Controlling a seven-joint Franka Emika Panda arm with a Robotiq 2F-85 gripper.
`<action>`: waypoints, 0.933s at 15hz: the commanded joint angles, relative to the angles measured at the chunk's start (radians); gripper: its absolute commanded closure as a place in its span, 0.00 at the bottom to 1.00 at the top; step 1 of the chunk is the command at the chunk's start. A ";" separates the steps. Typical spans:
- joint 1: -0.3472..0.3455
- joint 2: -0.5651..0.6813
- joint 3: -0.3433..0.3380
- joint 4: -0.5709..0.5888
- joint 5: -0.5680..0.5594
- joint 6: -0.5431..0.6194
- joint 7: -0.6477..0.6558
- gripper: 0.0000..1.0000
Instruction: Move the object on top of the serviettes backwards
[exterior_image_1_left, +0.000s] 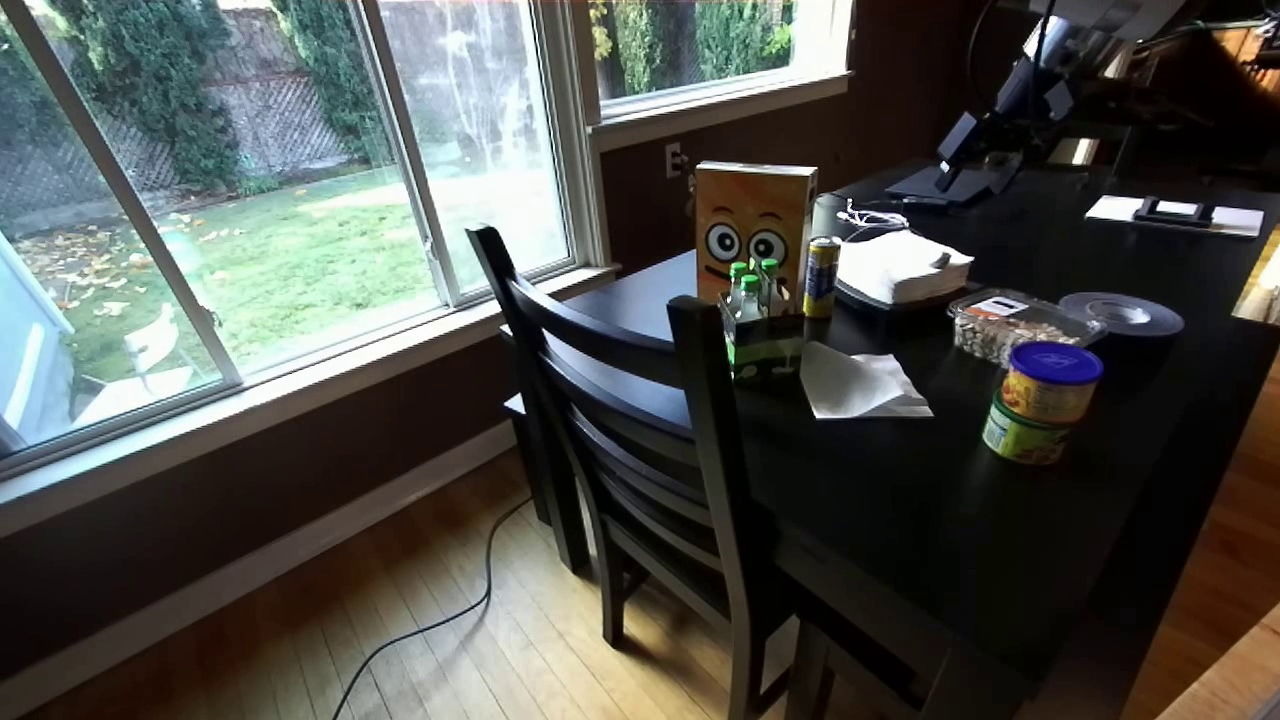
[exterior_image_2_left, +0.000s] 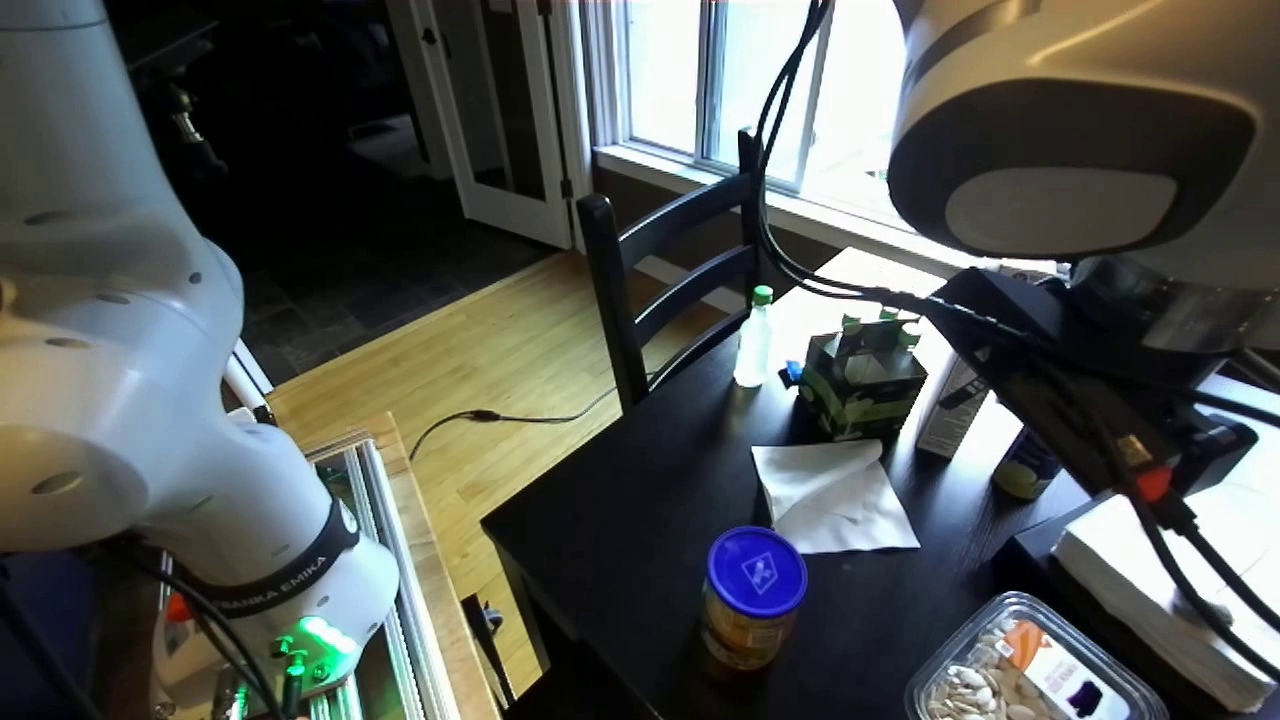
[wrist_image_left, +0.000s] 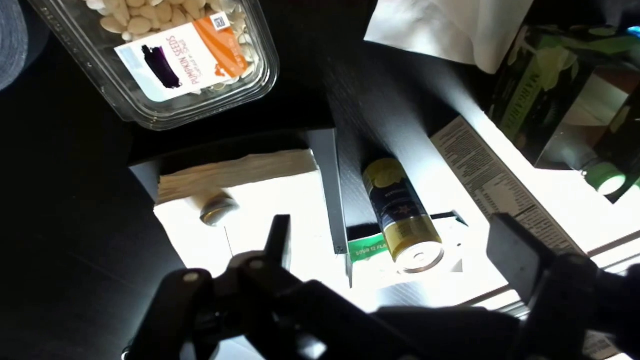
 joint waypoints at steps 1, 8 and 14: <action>-0.104 0.103 0.092 0.107 -0.001 0.023 -0.048 0.00; -0.242 0.360 0.184 0.435 -0.084 -0.051 -0.079 0.00; -0.324 0.587 0.280 0.698 -0.142 -0.058 -0.090 0.00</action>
